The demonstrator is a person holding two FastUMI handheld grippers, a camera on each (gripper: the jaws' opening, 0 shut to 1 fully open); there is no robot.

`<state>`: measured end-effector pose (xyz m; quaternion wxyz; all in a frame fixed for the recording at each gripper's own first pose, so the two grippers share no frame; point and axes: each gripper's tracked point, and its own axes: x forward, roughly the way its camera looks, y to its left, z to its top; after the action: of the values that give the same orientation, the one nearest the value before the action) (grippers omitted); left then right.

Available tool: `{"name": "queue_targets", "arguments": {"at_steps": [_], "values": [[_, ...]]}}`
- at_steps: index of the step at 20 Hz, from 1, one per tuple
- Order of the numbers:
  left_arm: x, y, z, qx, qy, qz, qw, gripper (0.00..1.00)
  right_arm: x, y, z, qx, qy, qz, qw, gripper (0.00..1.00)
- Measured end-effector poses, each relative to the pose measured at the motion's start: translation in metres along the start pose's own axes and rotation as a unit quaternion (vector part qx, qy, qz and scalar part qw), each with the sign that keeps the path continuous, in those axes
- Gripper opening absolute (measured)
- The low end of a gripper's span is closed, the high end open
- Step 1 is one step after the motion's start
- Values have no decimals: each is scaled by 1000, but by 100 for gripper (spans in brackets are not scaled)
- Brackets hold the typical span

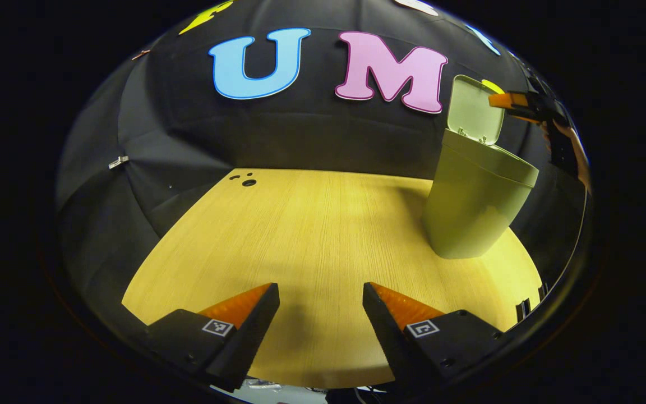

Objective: Press the lid of the desktop garbage bin to open it, pick up the crumpled paper on the desktop and throw it into the bin, then pick up the pop can on the desktop and drop it into the bin, and finally close the garbage bin lid.

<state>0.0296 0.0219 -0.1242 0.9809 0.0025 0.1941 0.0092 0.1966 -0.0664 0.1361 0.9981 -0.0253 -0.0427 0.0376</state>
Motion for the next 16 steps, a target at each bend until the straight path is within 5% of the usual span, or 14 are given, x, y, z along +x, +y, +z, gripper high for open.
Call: {"name": "queue_targets", "arguments": {"at_steps": [4,16], "values": [[-2,4,-6,-4,4,4,1000,96,5,-6,44,4,-32,-14,999,88],[-16,29,-32,-39,21,43,998,96,56,-31,92,38,-73,-65,994,91]]}}
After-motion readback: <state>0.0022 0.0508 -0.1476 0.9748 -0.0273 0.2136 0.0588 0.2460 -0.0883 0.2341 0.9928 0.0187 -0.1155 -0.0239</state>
